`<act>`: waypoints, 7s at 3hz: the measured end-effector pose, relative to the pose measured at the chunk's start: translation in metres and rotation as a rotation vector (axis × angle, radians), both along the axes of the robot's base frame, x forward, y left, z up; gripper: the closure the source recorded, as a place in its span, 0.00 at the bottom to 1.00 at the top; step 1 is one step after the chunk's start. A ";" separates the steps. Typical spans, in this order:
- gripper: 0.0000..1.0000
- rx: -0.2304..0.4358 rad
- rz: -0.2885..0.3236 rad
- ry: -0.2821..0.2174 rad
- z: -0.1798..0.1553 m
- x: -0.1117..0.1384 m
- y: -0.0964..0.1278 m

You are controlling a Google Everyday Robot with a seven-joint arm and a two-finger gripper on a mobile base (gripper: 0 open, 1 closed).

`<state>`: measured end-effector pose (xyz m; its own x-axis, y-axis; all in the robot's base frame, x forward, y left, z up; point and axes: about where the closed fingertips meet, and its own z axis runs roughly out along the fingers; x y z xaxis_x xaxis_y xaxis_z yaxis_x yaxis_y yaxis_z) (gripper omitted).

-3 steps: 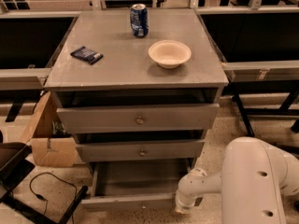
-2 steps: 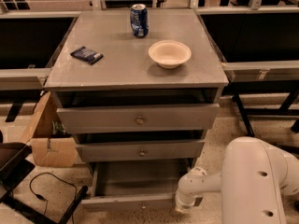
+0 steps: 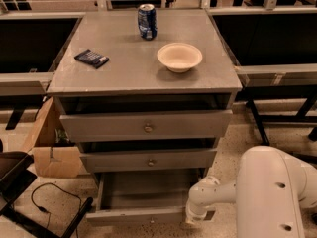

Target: Open bottom drawer

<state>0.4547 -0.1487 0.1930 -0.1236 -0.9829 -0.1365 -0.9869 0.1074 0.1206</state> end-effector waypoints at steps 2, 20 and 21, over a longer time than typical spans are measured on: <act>1.00 0.007 -0.006 0.007 0.001 0.003 0.002; 0.00 -0.018 0.125 0.025 0.106 -0.025 0.019; 0.00 -0.072 0.185 0.038 0.172 -0.071 0.020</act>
Offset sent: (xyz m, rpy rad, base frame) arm -0.1484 0.0075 -0.0033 0.1278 0.5381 0.3278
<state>0.3839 -0.1291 0.3649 0.0563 -0.9964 -0.0634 -0.9855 -0.0656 0.1564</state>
